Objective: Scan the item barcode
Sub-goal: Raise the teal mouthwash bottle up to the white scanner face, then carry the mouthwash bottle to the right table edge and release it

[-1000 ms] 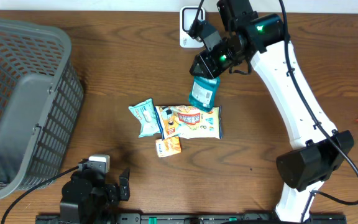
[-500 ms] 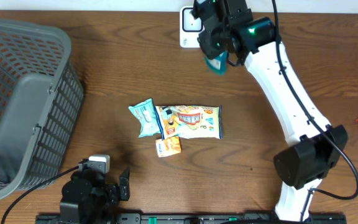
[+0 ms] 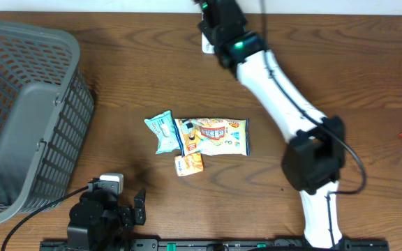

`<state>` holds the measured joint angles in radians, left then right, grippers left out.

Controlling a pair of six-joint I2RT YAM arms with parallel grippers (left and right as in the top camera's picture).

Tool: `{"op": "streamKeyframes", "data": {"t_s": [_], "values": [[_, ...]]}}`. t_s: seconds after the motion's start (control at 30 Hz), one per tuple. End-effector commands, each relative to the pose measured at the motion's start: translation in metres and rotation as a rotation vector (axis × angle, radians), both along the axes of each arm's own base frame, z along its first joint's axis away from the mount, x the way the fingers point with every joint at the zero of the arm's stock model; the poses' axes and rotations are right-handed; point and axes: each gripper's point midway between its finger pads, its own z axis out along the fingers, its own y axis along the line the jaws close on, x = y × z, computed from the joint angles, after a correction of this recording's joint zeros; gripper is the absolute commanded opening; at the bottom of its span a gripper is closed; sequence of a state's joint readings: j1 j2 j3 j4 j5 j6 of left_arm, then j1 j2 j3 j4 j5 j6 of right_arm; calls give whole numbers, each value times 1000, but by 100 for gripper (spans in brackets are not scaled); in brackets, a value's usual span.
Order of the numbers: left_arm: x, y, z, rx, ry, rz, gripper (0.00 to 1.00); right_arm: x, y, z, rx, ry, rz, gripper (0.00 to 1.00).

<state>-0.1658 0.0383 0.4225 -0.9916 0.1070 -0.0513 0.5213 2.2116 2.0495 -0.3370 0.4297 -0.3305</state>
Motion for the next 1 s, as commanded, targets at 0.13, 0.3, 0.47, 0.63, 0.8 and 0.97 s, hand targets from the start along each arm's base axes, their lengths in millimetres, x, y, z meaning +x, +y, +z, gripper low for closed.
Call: {"op": "streamKeyframes", "data": {"t_s": [0.13, 0.3, 0.47, 0.63, 0.8, 0.97], "values": [[-1, -3, 2, -4, -4, -18, 98, 19, 16, -6, -434, -228, -119, 7], [-1, -3, 2, -4, -4, -17, 98, 30, 32, -18, -568, -350, -130, 9], [-1, -3, 2, -4, -4, -17, 98, 36, 43, -51, -681, -367, -96, 10], [-1, -3, 2, -4, -4, -17, 98, 40, 48, -69, -685, -373, -83, 13], [-1, -3, 2, -4, -4, -17, 98, 41, 51, -57, -669, -395, -85, 13], [-1, -3, 2, -4, -4, -17, 98, 40, 43, -41, -680, -397, -138, 11]]}}
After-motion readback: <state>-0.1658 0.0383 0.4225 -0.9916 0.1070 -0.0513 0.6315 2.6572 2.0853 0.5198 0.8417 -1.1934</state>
